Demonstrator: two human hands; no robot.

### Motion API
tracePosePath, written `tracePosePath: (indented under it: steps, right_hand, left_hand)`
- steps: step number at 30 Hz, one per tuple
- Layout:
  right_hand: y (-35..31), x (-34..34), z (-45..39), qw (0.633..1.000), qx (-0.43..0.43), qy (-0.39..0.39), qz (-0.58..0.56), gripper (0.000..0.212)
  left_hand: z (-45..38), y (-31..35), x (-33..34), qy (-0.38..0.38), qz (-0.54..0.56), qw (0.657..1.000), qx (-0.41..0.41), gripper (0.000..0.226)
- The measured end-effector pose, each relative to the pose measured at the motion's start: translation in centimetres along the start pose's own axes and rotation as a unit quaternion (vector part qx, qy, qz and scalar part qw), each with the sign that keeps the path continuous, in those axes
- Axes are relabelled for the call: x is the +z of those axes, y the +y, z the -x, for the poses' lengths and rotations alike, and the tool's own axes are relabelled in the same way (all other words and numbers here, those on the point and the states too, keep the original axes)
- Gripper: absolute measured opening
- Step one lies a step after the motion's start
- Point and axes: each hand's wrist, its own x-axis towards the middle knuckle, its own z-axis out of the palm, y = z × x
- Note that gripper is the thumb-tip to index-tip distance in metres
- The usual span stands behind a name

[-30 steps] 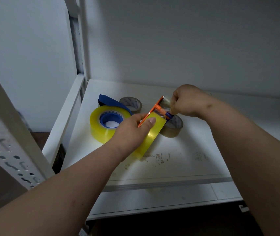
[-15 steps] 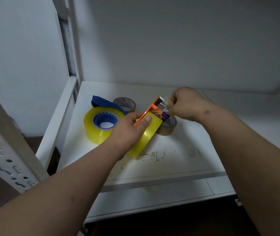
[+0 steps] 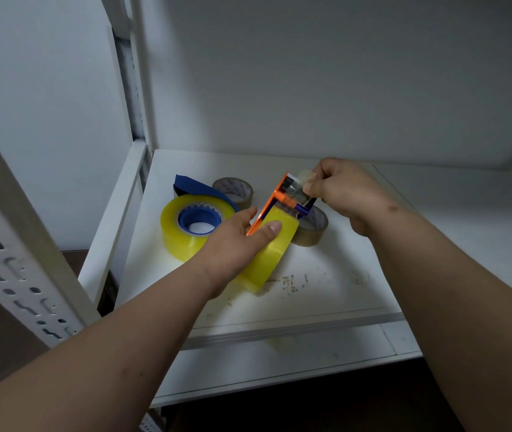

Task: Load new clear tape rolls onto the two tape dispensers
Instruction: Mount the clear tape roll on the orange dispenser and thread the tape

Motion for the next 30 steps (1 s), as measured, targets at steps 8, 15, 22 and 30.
tracePosePath:
  steps: [8,15,22,30]
  right_hand:
    - [-1.3,0.5,0.2,0.995,-0.071,0.053,0.055,0.003]
    - [-1.7,0.5,0.8,0.997,-0.069,-0.003,-0.038,0.017]
    - [-3.5,0.7,0.8,0.991,-0.12,0.045,-0.036,0.023]
    - [-3.4,0.9,0.5,0.992,-0.11,0.053,-0.028,0.023]
  left_hand:
    - [-0.2,-0.1,-0.4,0.031,-0.027,0.999,0.012,0.058]
    - [-0.2,-0.7,-0.7,0.073,-0.064,0.995,0.012,0.044]
    - [-0.7,-0.4,-1.4,0.114,-0.071,0.991,-0.009,0.054]
    - [0.5,-1.1,-1.6,-0.011,0.051,0.998,-0.033,0.03]
